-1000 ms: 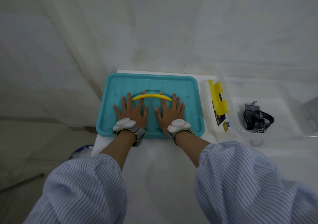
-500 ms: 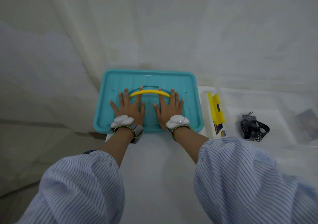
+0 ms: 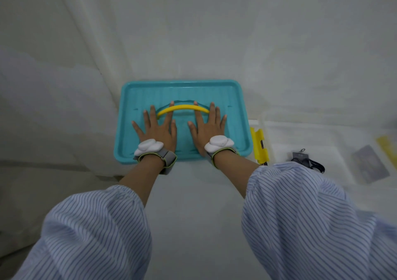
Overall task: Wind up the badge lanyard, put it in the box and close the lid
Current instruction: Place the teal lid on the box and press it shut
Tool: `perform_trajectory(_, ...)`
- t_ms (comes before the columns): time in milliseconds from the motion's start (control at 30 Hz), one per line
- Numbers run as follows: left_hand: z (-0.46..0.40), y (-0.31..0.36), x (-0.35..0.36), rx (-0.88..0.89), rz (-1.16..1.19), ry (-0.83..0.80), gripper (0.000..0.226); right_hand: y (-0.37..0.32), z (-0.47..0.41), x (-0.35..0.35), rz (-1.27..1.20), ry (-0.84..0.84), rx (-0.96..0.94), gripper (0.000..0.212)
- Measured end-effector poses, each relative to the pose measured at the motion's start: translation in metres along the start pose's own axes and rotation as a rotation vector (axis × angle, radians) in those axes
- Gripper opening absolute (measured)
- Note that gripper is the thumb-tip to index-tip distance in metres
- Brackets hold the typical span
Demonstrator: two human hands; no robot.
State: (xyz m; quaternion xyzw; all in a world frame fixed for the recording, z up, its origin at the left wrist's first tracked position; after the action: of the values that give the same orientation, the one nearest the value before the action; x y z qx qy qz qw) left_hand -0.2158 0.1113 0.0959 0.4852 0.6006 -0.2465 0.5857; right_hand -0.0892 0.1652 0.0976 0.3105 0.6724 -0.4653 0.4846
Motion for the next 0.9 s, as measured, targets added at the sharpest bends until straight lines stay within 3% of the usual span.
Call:
perform_trajectory(400,-0.008,0.037,-0.039,0.079,-0.006,0.040,0.049,0.010,0.000,-0.052,0.005,0.091,0.025,0.058)
perform_trajectory(900,0.007,0.145,-0.046,0.252,0.078,0.010,0.049,0.094,0.026,-0.122,0.040,0.182,0.170,0.057)
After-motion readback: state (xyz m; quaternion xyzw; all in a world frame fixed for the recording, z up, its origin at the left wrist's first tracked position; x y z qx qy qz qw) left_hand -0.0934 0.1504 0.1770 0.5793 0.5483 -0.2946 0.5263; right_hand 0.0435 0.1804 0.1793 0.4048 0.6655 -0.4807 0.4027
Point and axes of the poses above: each hand's wrist, its own z-axis away from the middle knuckle, its own x-axis out of the palm, y = z × x, the point moved 2 cm from there along -z, towards the middle knuckle, and after that the axes turned 1 degree about z, right-handed, at the moved point
